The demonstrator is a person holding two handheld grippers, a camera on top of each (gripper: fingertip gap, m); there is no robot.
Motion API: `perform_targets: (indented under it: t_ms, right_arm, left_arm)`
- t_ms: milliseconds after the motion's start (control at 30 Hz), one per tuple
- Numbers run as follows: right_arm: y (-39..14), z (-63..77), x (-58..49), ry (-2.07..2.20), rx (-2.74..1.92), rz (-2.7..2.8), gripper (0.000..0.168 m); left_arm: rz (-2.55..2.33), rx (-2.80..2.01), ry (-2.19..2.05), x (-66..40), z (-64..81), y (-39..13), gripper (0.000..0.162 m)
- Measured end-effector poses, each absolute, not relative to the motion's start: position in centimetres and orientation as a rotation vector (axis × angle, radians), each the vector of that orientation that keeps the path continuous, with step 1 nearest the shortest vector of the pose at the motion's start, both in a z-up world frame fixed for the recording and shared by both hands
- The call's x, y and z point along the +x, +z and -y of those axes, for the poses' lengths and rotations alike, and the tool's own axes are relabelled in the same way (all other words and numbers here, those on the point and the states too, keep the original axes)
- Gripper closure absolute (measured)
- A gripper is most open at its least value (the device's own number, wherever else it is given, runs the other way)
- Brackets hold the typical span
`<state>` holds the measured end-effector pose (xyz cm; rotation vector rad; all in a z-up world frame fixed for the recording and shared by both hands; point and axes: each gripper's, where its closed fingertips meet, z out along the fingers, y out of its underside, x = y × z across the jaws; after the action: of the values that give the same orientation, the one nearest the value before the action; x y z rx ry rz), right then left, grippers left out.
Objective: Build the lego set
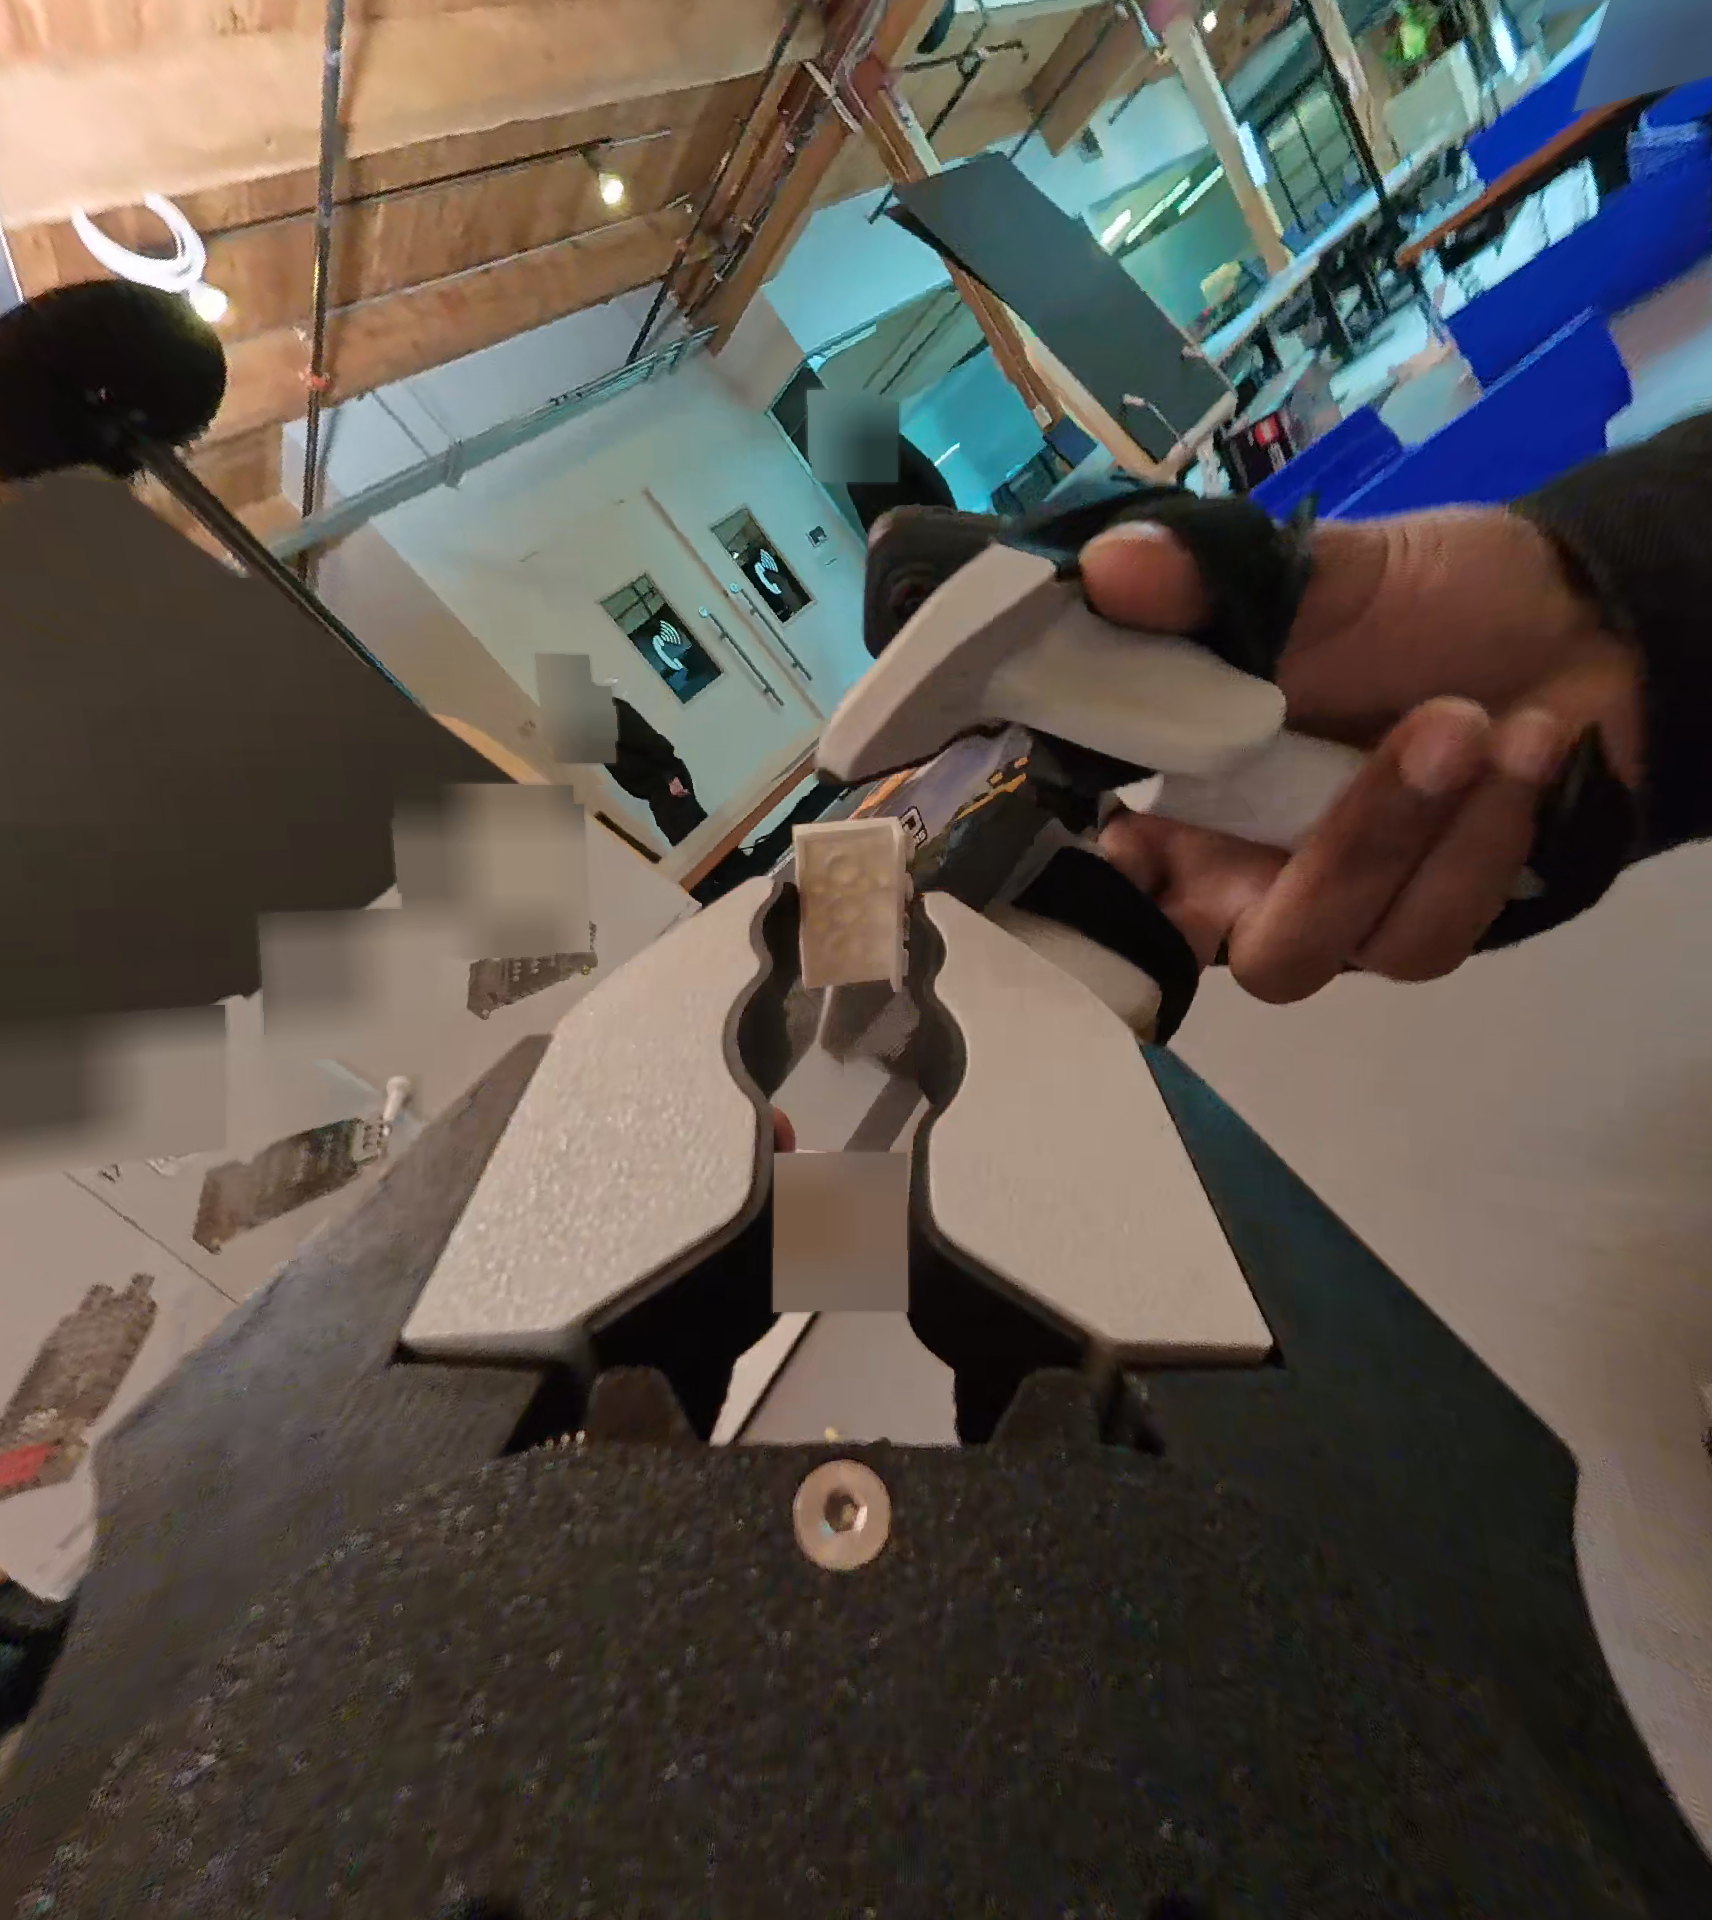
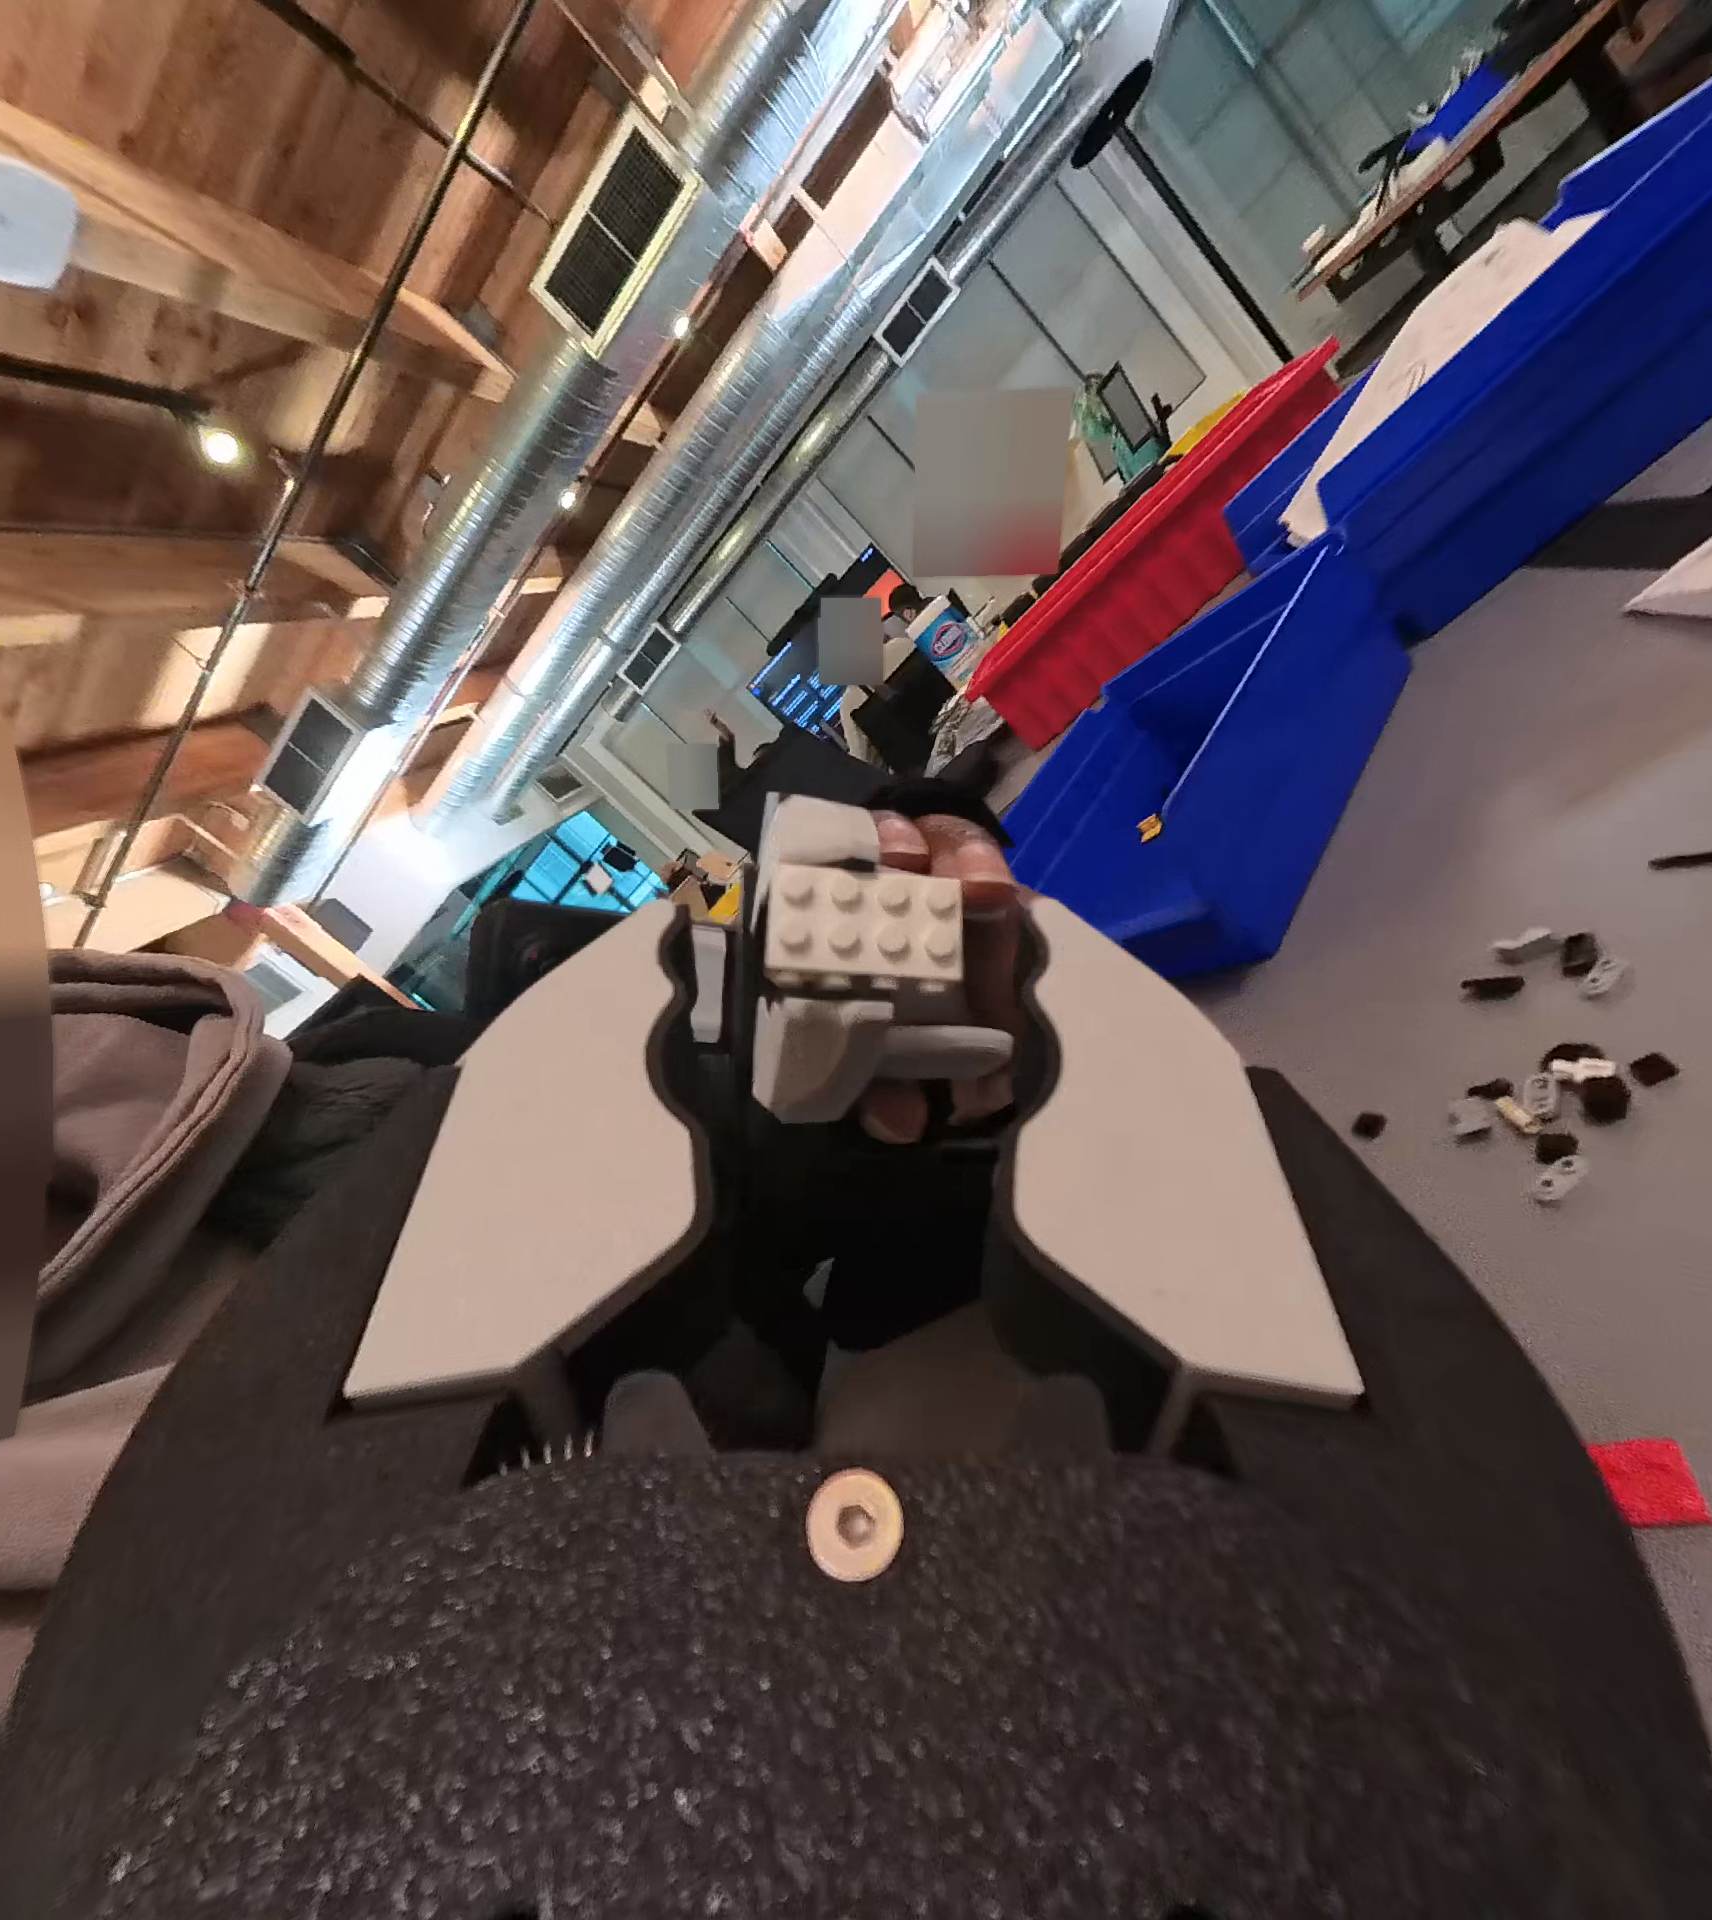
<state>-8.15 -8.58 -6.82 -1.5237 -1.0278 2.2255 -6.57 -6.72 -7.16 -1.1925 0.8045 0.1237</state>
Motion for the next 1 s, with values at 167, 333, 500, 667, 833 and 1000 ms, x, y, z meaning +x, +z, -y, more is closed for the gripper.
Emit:
perform_targets:
  t_ms: [167, 333, 500, 667, 833, 1000]
  right_arm:
    - [-6.9, 9.8, -7.3, 2.164, -1.515, 1.105, 0.133]
    - [-6.7, 10.2, -6.4, 2.072, -1.455, 1.178, 0.133]
    - [-8.0, 5.8, -4.6, 1.538, -1.432, 1.365, 0.133]
    - [-16.8, 0.7, -2.7, 0.694, -1.385, 1.79, 0.132]
    - [-24.3, 1.7, -2.5, 0.578, -1.395, 2.023, 0.132]
    - [-27.4, 2.3, -2.8, 0.517, -1.382, 2.216, 0.132]
  left_arm:
    - [-0.88, -1.104, 0.237, -5.1, 7.8, -7.1, 0.142]
    - [-0.899, -1.117, 0.224, -4.7, 8.3, -7.5, 0.136]
    - [-0.825, -1.34, -0.046, -6.0, 7.9, -9.1, 0.127]
    - [-0.602, -1.523, -0.323, -8.8, 7.1, -10.7, 0.152]
    - [-0.51, -1.654, -0.338, -11.1, 6.0, -13.7, 0.16]
    - [-0.499, -1.707, -0.357, -11.7, 5.4, -15.4, 0.16]
